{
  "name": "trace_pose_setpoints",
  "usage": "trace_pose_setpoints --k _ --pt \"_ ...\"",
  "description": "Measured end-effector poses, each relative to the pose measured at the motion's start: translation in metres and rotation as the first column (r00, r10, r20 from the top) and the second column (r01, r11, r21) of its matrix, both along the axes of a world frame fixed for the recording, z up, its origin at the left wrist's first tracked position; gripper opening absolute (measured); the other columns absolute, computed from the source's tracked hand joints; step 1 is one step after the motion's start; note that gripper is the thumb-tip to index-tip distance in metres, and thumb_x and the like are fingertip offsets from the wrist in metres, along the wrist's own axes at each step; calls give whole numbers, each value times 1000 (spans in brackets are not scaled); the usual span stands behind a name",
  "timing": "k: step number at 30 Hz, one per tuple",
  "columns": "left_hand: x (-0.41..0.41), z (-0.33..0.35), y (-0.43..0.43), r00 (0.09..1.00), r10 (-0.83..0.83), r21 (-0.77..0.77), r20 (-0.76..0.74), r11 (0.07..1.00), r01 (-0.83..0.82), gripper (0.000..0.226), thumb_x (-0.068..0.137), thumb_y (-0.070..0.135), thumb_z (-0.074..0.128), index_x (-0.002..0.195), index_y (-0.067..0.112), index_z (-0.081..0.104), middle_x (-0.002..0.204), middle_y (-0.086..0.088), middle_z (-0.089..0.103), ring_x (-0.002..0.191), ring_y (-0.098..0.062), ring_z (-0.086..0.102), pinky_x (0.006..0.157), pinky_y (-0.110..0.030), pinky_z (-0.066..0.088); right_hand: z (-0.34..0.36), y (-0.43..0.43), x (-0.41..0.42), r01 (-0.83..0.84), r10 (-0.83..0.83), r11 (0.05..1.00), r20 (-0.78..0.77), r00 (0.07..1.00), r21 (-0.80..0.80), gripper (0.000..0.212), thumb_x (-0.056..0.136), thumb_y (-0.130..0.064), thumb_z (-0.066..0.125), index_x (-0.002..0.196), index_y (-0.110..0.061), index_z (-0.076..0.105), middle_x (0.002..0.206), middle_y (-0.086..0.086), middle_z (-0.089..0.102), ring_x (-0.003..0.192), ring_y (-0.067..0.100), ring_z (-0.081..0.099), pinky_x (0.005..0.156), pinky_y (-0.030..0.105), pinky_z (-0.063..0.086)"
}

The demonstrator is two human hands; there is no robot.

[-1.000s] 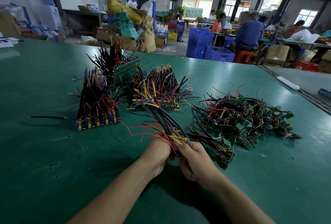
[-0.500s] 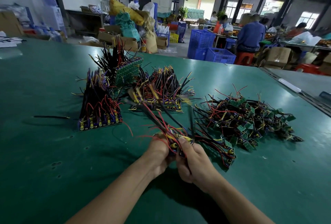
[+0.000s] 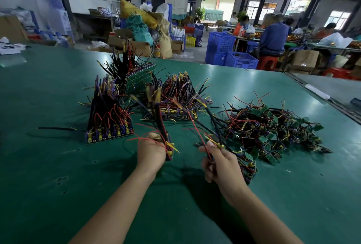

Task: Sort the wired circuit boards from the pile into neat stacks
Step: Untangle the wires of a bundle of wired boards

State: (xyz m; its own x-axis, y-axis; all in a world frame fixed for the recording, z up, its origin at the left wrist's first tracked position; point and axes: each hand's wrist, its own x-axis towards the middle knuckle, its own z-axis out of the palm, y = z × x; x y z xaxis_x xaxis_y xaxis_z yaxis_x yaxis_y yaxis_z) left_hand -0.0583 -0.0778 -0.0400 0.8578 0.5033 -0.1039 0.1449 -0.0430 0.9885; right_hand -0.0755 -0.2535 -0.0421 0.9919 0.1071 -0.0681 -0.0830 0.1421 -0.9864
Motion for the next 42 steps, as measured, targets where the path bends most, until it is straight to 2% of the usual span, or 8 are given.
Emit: trace_pose_setpoints --k 5,9,15,20,25,30,35,42 --pt "-1 -4 18 998 34 516 -60 857 1 10 91 10 52 101 11 54 86 -14 64 71 -31 60 55 -31 42 8 -11 2 98 -101 994 49 994 56 29 98 -27 55 85 -2 52 58 7 55 37 15 36 38 24 33" --pt "-4 -4 22 998 62 695 12 717 -53 6 93 12 51 87 12 52 73 -10 62 58 -25 54 47 -32 36 18 -18 5 233 -248 958 76 966 165 15 99 -21 53 88 -12 51 57 8 52 35 13 33 36 22 31" --pt "-8 2 22 987 155 846 34 522 -111 13 91 17 54 102 15 59 99 -6 58 94 -29 52 63 -36 43 27 -30 9 318 -341 884 5 940 342 13 102 -23 49 90 -18 47 57 3 55 39 12 37 39 23 32" --pt "-16 4 2 845 -141 699 516 639 -321 27 81 -11 59 104 4 59 109 -8 49 93 -17 50 82 -14 38 26 -22 6 141 -120 879 -75 990 455 8 99 -22 43 98 -20 51 66 5 54 38 13 34 37 22 33" --pt "-29 -1 -32 708 -463 654 532 757 3 30 72 -13 67 89 9 60 97 3 54 76 -7 52 74 -18 47 20 -13 -1 -43 25 900 47 999 434 13 85 -27 56 94 -19 50 87 7 72 61 15 61 51 25 49" --pt "-42 0 -53 764 -410 306 498 907 288 17 77 23 73 85 25 58 80 8 63 72 -10 62 69 -25 50 17 -2 -8 -149 83 871 159 984 468 13 81 -13 59 91 -18 52 107 13 71 98 22 68 83 35 57" --pt "-45 9 -65 790 -500 -265 356 757 598 14 81 36 59 83 22 61 62 6 61 51 -11 54 45 -22 40 17 4 -12 -137 78 894 155 985 427 10 78 -8 59 85 -15 61 100 9 69 75 16 64 55 23 52" --pt "-44 11 -62 817 -486 -501 310 647 575 25 78 28 66 98 14 64 86 -3 68 73 -11 63 56 -19 45 12 3 -9 -196 121 925 237 964 325 12 79 -34 72 86 -28 65 105 0 70 90 13 66 71 21 52"
